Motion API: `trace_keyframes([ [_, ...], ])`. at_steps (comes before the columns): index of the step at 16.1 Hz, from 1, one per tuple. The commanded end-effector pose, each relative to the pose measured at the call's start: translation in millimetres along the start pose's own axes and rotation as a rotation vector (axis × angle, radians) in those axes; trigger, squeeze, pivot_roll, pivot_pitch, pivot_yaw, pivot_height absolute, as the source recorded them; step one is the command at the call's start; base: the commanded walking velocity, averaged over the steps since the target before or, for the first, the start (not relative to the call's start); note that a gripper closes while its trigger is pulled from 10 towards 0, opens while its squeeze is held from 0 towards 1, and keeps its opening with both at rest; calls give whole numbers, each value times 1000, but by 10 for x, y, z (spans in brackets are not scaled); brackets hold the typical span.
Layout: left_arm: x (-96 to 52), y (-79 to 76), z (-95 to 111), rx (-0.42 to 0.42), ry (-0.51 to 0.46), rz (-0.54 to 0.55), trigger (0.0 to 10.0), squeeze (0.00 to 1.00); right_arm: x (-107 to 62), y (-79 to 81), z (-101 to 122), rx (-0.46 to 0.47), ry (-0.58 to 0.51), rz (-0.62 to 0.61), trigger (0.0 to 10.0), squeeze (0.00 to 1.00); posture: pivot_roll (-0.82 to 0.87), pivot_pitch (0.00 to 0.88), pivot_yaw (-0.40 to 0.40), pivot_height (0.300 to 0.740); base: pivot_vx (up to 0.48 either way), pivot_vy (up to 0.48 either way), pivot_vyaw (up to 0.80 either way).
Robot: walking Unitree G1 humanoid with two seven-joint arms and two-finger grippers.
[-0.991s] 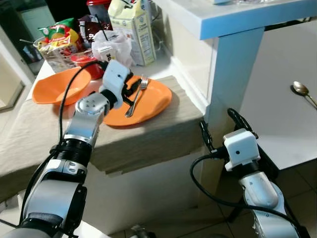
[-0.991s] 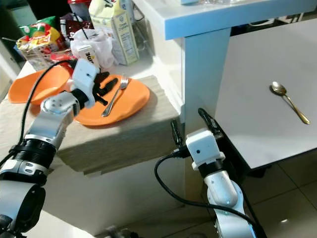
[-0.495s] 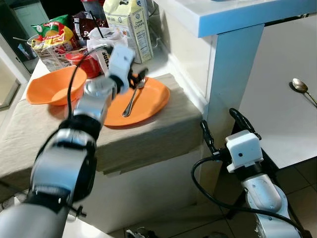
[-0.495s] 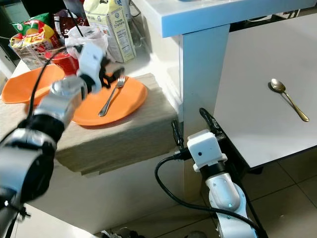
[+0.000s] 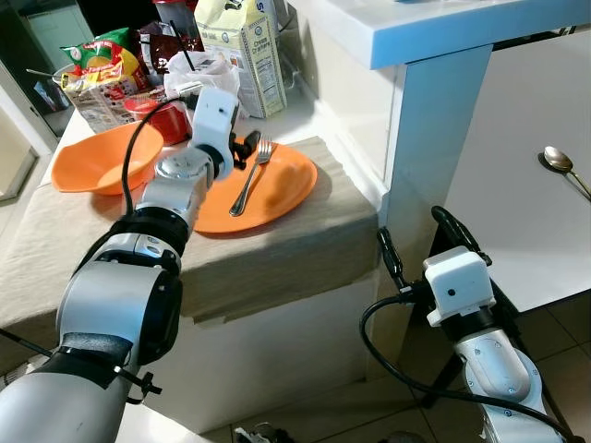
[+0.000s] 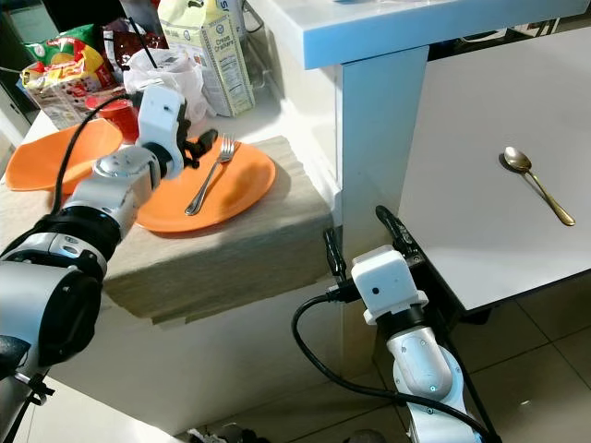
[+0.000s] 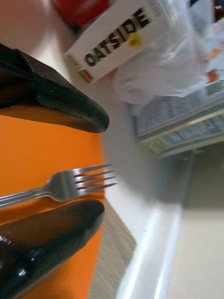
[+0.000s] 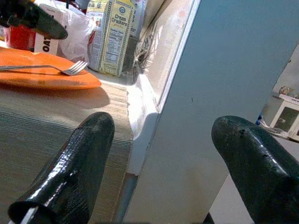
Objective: Setting the table
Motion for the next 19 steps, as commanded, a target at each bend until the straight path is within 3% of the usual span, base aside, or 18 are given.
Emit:
trace_keyframes([
  [1, 3, 12, -53, -33, 24, 20, 10000, 0, -3, 8, 79, 2, -17, 4, 10000, 0, -304, 40, 175, 708, 0, 0, 0],
  [8, 37, -111, -127, -72, 59, 13, 10000, 0, -52, 28, 87, 10, -2, -5, 10000, 0, -317, 62, 188, 708, 0, 0, 0],
  [12, 27, -83, -219, -123, 85, 48, 10000, 0, -67, 28, 81, 15, 7, -6, 10000, 0, -318, 70, 188, 708, 0, 0, 0],
  [16, 19, -54, -246, -124, 94, 66, 10000, 0, -70, 25, 62, 16, 15, -2, 10000, 0, -319, 74, 187, 708, 0, 0, 0],
  [19, -7, -58, -421, -175, 164, 79, 10000, 0, -58, 32, 56, 25, 22, 0, 10000, 0, -319, 74, 187, 708, 0, 0, 0],
])
Point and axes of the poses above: a point about 5 cm out from each wrist's last joint towards the gripper, its own x axis pointing out of the wrist towards the gripper, its own z axis along the axis of the wrist's last joint, y = z × x, the point moved 6 cm from there along x, pointing out of the wrist towards the gripper, and after that the axes turned 2 degrees about -x, right-handed, at the moved point
